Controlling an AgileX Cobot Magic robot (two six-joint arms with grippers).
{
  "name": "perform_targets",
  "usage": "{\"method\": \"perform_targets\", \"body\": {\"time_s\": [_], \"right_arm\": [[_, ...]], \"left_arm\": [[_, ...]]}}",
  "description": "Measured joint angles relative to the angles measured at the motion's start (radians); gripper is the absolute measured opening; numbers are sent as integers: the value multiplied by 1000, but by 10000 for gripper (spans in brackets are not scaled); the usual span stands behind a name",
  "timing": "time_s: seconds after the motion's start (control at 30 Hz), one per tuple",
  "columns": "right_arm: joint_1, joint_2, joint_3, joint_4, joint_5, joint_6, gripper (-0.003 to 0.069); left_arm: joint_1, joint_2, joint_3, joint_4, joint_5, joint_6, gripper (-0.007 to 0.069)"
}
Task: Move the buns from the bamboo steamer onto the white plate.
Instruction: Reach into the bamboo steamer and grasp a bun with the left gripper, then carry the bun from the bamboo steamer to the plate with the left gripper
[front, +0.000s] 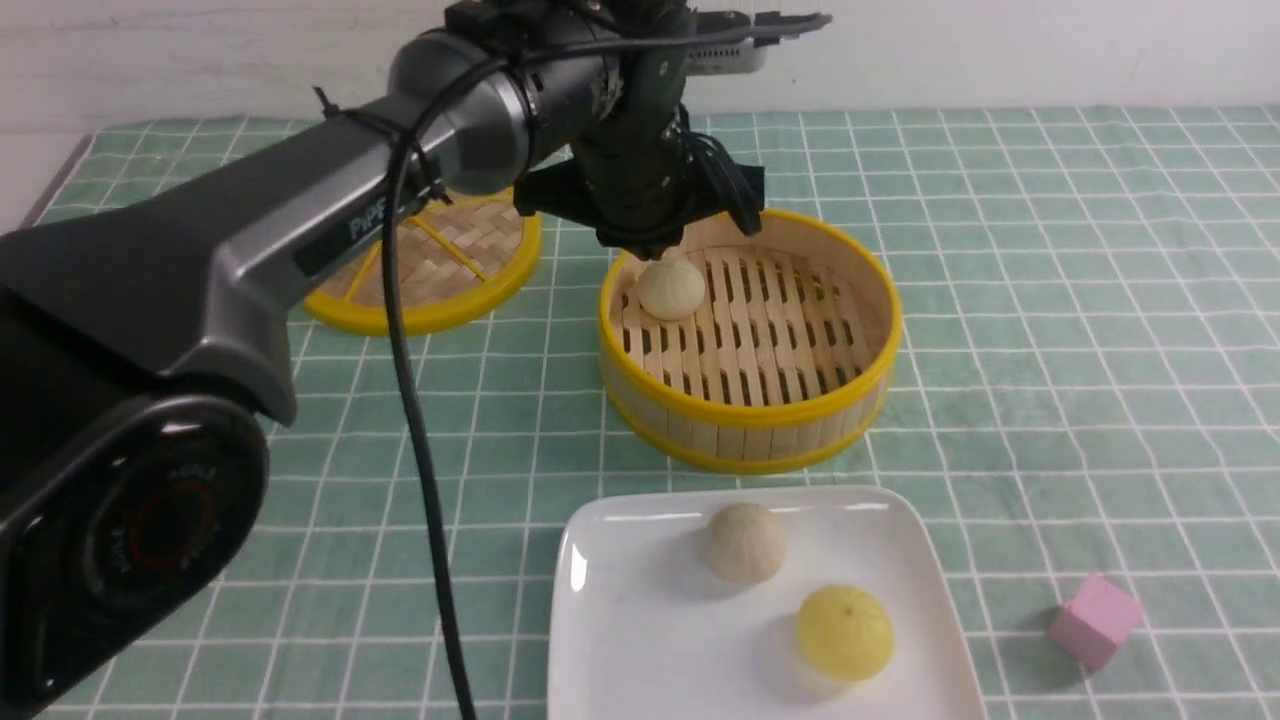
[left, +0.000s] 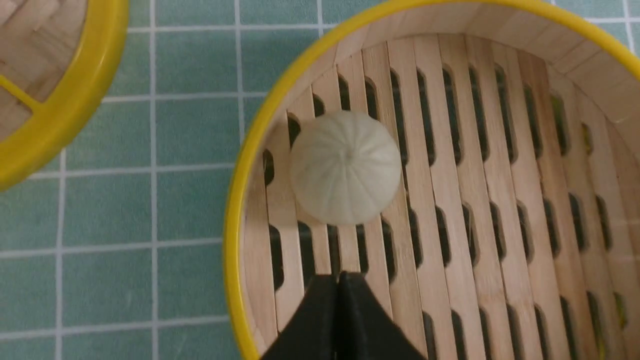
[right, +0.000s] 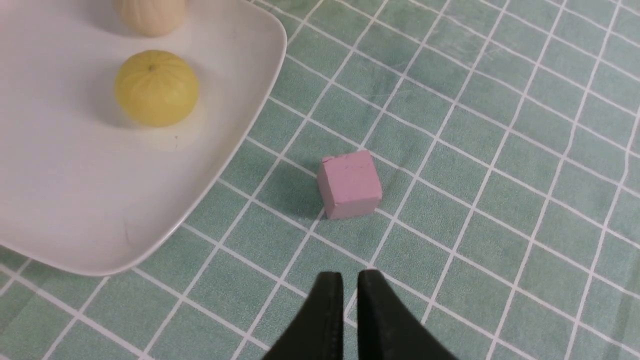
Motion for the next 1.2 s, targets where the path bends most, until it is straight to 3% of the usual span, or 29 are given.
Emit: {"method": "perform_targets", "body": {"time_s": [0.07, 0.33, 0.43, 0.57, 0.63, 0.8, 0.83, 0.9, 1.2], "right_arm": [[0, 0, 0, 0, -1, 0, 73], [0, 0, 27, 2, -9, 1, 83], [0, 0, 31, 3, -12, 3, 87], [0, 0, 32, 4, -21, 3, 91], [0, 0, 32, 4, -25, 3, 92], [0, 0, 32, 4, -28, 3, 97], [0, 0, 32, 4, -28, 3, 99], [0, 0, 32, 4, -29, 3, 101], [0, 0, 32, 4, -29, 3, 114]], "left_arm": [[0, 14, -1, -2, -36, 20, 64], [-6, 88, -2, 50, -138, 41, 298], [-6, 116, -2, 99, -161, 41, 347], [-6, 147, -2, 121, -187, 41, 359], [-6, 164, -2, 122, -204, 41, 347], [-6, 180, -5, 110, -204, 40, 204], [-7, 172, -16, 82, -179, 40, 110], [-14, 148, -40, 40, -115, 42, 42], [-99, -148, -234, -2, 238, 230, 29]]}}
